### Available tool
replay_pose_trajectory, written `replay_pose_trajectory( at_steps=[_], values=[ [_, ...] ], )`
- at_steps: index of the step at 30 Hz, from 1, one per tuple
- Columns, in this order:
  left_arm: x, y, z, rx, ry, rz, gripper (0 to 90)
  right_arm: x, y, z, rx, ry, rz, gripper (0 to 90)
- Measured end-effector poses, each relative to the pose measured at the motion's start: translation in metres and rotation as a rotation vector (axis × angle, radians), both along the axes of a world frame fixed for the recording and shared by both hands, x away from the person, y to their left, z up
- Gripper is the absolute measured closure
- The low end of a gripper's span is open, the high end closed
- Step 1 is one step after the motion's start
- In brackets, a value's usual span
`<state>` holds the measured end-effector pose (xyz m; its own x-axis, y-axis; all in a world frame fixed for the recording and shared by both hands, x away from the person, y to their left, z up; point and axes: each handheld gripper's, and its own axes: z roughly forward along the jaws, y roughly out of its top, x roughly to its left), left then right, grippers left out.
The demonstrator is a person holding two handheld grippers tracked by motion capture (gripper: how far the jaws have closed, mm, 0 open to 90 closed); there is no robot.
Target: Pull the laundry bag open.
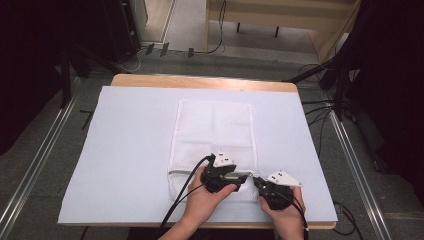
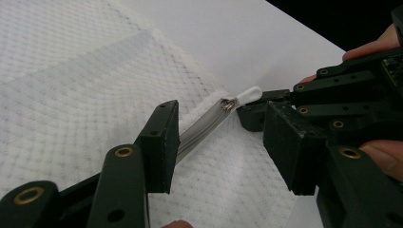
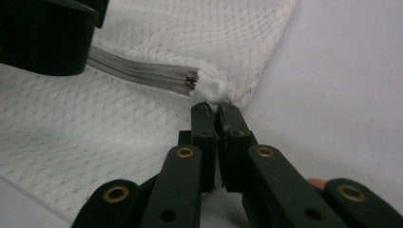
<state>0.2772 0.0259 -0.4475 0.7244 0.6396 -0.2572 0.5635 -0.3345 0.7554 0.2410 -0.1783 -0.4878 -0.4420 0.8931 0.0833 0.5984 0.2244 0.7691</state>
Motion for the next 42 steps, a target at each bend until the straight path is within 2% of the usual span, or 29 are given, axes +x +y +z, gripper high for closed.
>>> replay_pose_trajectory(
  at_steps=[1,2,3,4,5,6,9,10,13,15,16,18,20,21,23,28,37,42],
  values=[
    [0.0,-0.003,0.0,0.01,0.001,0.0,48.9,0.0,0.0,0.0,0.005,0.001,-0.001,88.1],
    [0.001,-0.004,-0.001,-0.019,0.023,-0.013,57.4,-0.001,0.0,0.0,0.011,-0.009,0.008,88.2],
    [0.001,-0.004,-0.001,-0.019,0.023,-0.013,64.4,-0.001,0.001,0.001,0.014,-0.01,0.014,88.2],
    [0.001,-0.006,-0.001,-0.026,0.03,-0.011,64.4,-0.001,0.001,0.001,0.014,-0.01,0.014,88.2],
    [0.001,-0.009,-0.001,-0.013,0.031,-0.006,70.8,-0.002,0.003,0.002,0.013,-0.015,0.025,88.2],
    [0.001,-0.009,-0.001,-0.013,0.031,-0.006,72.2,-0.002,0.003,0.002,0.013,-0.015,0.025,88.2],
    [0.002,-0.01,-0.002,-0.018,0.052,0.011,71.3,-0.005,0.009,0.004,0.009,-0.032,0.041,88.2],
    [0.003,-0.01,-0.002,-0.032,0.065,0.017,69.5,-0.005,0.01,0.004,0.009,-0.037,0.047,88.2],
    [0.004,-0.011,-0.001,-0.038,0.071,0.018,65.9,-0.006,0.011,0.005,0.007,-0.039,0.051,88.2],
    [0.005,-0.014,0.001,-0.035,0.071,0.044,61.1,-0.007,0.012,0.005,0.006,-0.042,0.054,88.2],
    [0.007,-0.016,0.002,-0.037,0.077,0.072,55.9,-0.007,0.013,0.006,0.012,-0.042,0.059,88.3],
    [0.008,-0.019,0.003,-0.032,0.079,0.092,53.6,-0.007,0.013,0.006,0.014,-0.042,0.06,88.3],
    [0.01,-0.027,0.003,-0.013,0.084,0.117,45.7,-0.008,0.015,0.006,0.014,-0.047,0.067,88.2],
    [0.01,-0.027,0.003,-0.013,0.084,0.117,45.1,-0.008,0.015,0.006,0.014,-0.047,0.067,88.2],
    [0.01,-0.032,0.001,-0.006,0.099,0.14,44.9,-0.008,0.016,0.006,0.009,-0.05,0.069,88.2],
    [0.007,-0.034,0.001,0.024,0.094,0.133,48.4,-0.008,0.015,0.007,0.011,-0.052,0.07,88.2],
    [0.006,-0.025,0.005,-0.002,0.122,0.083,59.7,-0.006,0.013,0.006,0.01,-0.047,0.062,88.2],
    [0.006,-0.023,0.004,-0.006,0.132,0.061,62.0,-0.006,0.012,0.007,0.011,-0.048,0.056,88.2]
  ],
)
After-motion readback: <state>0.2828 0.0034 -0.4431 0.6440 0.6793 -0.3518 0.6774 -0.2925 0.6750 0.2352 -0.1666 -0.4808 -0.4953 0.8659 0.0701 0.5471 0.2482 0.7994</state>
